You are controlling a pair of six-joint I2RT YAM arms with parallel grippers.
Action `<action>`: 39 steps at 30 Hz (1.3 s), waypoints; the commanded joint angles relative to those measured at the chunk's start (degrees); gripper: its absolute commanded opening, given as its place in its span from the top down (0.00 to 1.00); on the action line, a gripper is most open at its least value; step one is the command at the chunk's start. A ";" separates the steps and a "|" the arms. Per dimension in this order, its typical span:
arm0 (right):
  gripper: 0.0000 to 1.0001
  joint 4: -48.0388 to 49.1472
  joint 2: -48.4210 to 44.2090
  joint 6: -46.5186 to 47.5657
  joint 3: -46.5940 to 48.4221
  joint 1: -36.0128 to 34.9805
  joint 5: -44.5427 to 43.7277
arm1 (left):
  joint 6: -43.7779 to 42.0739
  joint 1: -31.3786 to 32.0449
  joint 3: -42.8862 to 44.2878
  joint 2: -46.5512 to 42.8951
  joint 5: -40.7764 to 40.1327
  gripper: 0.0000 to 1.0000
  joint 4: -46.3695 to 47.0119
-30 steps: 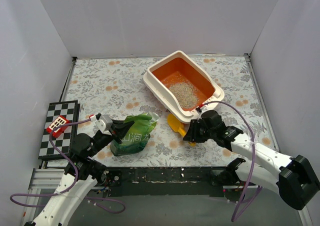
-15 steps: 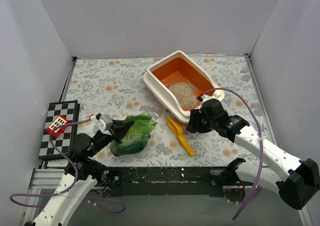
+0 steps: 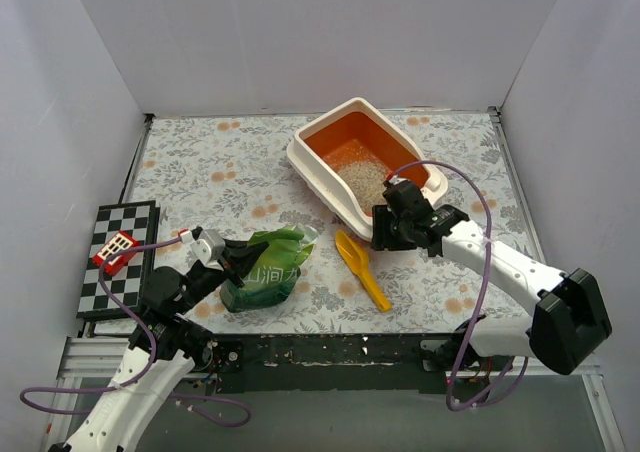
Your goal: Fill the litter box with clean litter
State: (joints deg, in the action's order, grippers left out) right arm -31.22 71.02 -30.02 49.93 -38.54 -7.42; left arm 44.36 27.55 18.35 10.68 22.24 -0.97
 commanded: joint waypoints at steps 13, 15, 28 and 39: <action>0.41 5.03 16.34 5.75 18.97 19.91 3.53 | 0.11 -0.04 1.42 2.76 3.24 1.00 2.20; 0.41 4.86 14.33 7.77 19.50 19.91 6.18 | 0.11 -0.04 2.82 5.04 5.87 1.00 1.50; 0.41 -5.24 -10.28 14.73 14.58 19.91 11.81 | 5.47 0.05 18.81 36.75 32.66 1.00 20.47; 0.41 -12.89 -17.41 18.06 16.60 19.91 15.24 | 20.23 0.93 33.32 57.61 42.54 1.00 40.07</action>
State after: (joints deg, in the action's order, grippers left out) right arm -41.06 55.88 -14.68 64.99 -18.61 5.52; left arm 58.02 27.33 44.40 69.04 61.12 26.11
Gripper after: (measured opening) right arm 0.591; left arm 0.010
